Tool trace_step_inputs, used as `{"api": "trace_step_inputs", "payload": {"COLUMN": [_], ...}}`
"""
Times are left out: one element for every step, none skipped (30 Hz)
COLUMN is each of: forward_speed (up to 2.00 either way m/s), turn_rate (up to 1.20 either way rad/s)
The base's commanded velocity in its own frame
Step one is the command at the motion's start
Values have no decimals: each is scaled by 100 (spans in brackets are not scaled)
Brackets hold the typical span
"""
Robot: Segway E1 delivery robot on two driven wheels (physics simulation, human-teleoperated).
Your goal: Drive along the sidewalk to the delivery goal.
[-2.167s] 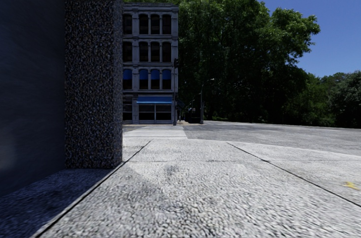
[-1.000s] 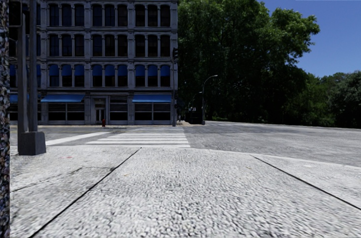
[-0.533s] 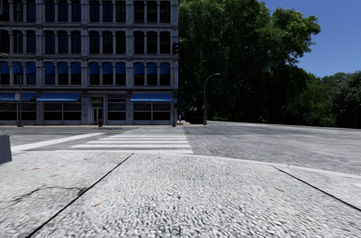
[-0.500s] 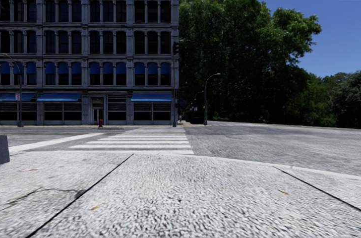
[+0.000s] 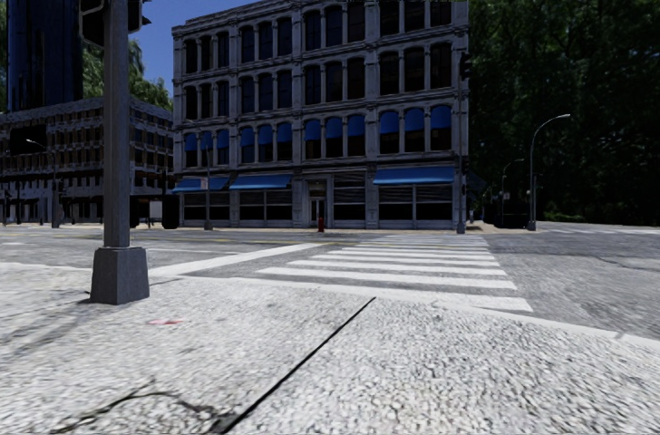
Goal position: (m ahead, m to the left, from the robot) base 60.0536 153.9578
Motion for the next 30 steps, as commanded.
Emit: {"api": "trace_step_inputs", "payload": {"forward_speed": [200, 200, 200, 200, 200, 200, 200, 200, 200, 200, 200, 200, 200, 200, 200, 200, 200, 200, 200, 200, 200, 200, 200, 200, 200, 200, 200, 200, 200, 200], "turn_rate": [117, 117, 117, 117, 117, 117, 117, 117, 117, 117, 117, 117, 117, 117, 117, 117, 117, 117, 117, 117, 117, 117, 117, 117, 117, 117, 0, 0, 0, 0]}}
